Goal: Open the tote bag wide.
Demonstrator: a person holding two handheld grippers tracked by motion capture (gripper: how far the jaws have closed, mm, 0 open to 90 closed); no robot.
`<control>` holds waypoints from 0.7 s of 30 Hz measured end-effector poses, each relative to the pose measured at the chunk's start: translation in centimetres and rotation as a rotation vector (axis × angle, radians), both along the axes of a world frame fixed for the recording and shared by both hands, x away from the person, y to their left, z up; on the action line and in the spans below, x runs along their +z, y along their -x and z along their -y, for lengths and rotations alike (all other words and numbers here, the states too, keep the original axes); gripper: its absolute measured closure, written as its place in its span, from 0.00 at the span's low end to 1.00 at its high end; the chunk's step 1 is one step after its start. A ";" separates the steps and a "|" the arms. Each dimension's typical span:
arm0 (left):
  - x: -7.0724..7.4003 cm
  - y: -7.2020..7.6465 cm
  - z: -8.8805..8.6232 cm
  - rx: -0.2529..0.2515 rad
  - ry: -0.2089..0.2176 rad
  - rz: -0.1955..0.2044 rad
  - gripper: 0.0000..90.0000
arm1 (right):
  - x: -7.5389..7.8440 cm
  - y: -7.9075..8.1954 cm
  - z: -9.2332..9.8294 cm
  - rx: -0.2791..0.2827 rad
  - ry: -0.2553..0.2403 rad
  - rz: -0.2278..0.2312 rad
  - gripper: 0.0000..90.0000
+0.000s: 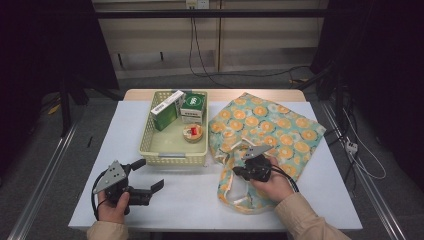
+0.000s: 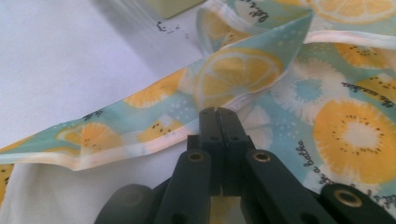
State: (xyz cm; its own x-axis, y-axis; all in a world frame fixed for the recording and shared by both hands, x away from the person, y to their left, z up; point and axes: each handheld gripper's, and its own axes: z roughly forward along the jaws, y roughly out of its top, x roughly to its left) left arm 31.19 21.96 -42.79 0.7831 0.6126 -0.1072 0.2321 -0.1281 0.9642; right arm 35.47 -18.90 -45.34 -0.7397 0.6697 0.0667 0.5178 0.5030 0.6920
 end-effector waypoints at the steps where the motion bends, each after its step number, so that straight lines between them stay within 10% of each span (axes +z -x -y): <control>1: 0.0 0.0 0.0 -0.001 0.000 0.000 0.04 | 0.1 -0.1 0.1 -0.003 0.000 0.004 1.00; 21: 0.0 0.0 0.0 -0.001 0.001 -0.003 0.04 | 4.1 -2.4 5.2 -0.193 -0.026 0.121 1.00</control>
